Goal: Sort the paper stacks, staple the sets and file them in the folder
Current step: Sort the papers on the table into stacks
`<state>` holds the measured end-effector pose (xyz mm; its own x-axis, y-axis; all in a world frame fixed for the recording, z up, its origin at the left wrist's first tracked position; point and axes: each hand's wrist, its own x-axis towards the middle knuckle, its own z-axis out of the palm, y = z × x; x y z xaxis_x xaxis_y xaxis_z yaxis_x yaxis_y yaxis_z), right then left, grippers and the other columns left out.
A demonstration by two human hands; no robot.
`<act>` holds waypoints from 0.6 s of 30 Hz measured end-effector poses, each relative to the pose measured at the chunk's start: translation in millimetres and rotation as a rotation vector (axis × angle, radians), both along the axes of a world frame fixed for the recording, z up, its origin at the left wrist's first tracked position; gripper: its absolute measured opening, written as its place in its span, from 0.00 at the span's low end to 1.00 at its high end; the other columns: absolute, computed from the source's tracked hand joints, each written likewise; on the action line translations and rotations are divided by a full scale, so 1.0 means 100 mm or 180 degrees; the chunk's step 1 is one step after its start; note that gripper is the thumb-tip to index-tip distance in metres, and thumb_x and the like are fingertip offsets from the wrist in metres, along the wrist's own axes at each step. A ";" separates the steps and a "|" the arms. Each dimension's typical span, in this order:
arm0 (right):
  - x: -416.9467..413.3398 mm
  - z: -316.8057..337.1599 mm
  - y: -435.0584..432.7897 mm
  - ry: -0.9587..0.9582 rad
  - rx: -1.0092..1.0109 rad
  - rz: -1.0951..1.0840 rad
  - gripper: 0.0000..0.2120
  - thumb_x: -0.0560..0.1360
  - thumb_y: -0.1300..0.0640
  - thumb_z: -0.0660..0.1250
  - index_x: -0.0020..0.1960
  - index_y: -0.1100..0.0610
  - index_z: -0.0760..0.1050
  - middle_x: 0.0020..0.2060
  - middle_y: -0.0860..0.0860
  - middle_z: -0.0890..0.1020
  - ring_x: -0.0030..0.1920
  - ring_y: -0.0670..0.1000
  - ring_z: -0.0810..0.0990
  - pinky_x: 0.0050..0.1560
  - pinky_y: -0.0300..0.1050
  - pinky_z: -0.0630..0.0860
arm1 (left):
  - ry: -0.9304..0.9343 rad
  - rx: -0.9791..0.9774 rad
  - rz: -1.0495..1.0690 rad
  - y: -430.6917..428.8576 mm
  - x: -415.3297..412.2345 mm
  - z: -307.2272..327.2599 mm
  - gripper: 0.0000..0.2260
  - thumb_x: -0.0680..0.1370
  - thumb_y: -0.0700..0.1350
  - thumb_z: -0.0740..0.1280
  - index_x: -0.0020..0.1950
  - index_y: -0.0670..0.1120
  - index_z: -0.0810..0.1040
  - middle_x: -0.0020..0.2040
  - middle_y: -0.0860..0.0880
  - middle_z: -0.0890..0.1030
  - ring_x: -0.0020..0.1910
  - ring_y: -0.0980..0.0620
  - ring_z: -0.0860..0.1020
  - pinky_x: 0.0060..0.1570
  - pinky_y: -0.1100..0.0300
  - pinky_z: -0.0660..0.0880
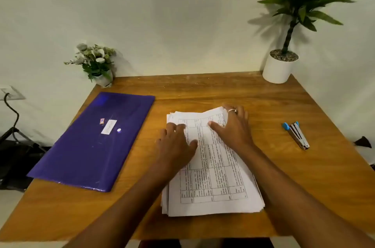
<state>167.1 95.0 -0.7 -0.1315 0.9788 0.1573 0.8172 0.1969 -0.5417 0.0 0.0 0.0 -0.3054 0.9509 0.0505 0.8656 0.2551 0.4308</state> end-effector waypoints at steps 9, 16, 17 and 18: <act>0.10 -0.33 -0.38 0.0116 0.0036 -0.0267 0.44 0.74 0.35 0.70 0.81 0.53 0.56 0.79 0.54 0.62 0.78 0.57 0.59 0.76 0.59 0.61 | 0.0111 0.0459 0.0739 -0.34 0.18 -0.35 0.31 0.78 0.63 0.63 0.76 0.50 0.64 0.74 0.47 0.69 0.72 0.47 0.67 0.71 0.45 0.65; 0.11 -0.35 -0.41 0.0189 0.0604 -0.0374 0.32 0.76 0.48 0.74 0.76 0.52 0.68 0.75 0.52 0.71 0.73 0.55 0.67 0.72 0.58 0.63 | 0.0003 0.0976 0.0731 -0.38 0.19 -0.34 0.29 0.78 0.55 0.68 0.76 0.48 0.66 0.69 0.49 0.74 0.67 0.48 0.70 0.68 0.46 0.62; 0.11 -0.35 -0.41 0.0220 0.0623 -0.0389 0.31 0.76 0.49 0.74 0.76 0.52 0.68 0.74 0.53 0.71 0.73 0.55 0.67 0.73 0.58 0.63 | -0.0053 0.0974 0.0709 -0.39 0.19 -0.33 0.29 0.78 0.55 0.68 0.77 0.48 0.65 0.69 0.49 0.74 0.67 0.49 0.70 0.69 0.47 0.61; 0.11 -0.33 -0.41 0.0280 0.0632 -0.0393 0.32 0.76 0.50 0.74 0.77 0.52 0.68 0.74 0.53 0.71 0.73 0.55 0.67 0.73 0.58 0.63 | -0.0129 0.0949 0.0695 -0.38 0.19 -0.32 0.29 0.79 0.54 0.67 0.77 0.48 0.64 0.70 0.49 0.74 0.68 0.49 0.69 0.70 0.47 0.60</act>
